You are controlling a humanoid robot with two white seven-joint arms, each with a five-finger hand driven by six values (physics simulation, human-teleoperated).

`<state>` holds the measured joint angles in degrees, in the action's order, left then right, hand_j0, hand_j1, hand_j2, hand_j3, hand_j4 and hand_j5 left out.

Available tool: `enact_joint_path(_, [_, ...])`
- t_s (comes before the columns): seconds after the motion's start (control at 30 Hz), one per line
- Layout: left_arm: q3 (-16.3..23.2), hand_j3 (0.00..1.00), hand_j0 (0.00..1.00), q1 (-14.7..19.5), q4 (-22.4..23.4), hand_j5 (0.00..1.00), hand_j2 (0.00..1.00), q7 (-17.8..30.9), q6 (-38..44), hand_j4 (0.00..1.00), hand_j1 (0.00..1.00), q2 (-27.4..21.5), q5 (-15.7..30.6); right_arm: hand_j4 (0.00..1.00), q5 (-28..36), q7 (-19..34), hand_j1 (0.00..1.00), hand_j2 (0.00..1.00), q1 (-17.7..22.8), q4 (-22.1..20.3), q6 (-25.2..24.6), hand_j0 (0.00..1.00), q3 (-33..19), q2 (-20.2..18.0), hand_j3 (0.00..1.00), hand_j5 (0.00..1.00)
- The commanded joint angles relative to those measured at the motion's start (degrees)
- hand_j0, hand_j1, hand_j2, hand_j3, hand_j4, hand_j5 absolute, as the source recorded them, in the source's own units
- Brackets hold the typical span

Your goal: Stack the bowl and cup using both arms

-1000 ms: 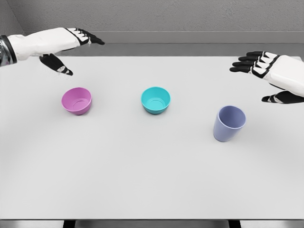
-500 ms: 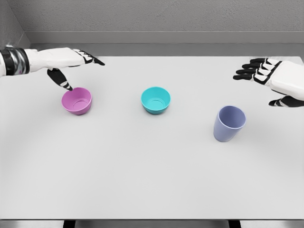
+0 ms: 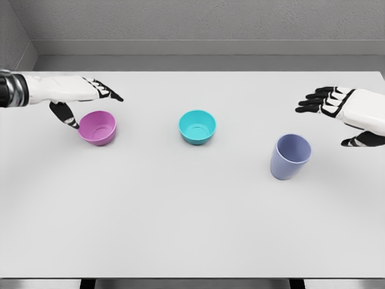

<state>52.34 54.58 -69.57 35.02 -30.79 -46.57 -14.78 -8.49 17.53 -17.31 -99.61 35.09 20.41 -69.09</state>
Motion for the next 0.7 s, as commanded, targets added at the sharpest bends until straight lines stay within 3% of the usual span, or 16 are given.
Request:
enact_joint_path(0.0, [0.84, 1.00, 1.00, 0.00, 0.14, 1.00, 1.00, -0.02, 0.21, 1.00, 1.00, -0.10, 0.28, 1.00, 6.02, 4.34, 1.00, 1.00, 0.00, -0.23, -0.09, 1.00, 2.26, -1.75, 1.00, 1.00])
enact_joint_path(0.07, [1.10, 1.00, 1.00, -0.09, 0.14, 1.00, 1.00, -0.02, 0.21, 1.00, 1.00, -0.01, 0.28, 1.00, 7.61, 8.31, 1.00, 1.00, -0.09, -0.32, -0.09, 1.00, 2.26, -1.75, 1.00, 1.00])
enact_joint_path(0.53, [1.89, 1.00, 1.00, -1.49, -0.13, 1.00, 1.00, -0.02, 0.12, 1.00, 1.00, -0.10, 0.10, 1.00, 7.52, 8.84, 1.00, 1.00, -0.18, 0.03, -0.28, 1.00, 2.79, -2.10, 1.00, 1.00])
enact_joint_path(0.67, [2.16, 1.00, 1.00, -1.84, -0.13, 1.00, 1.00, -0.02, 0.12, 1.00, 1.00, -0.10, 0.10, 1.00, 8.40, 8.75, 1.00, 1.00, -0.18, 0.03, -0.98, 1.00, 2.88, -5.61, 1.00, 1.00])
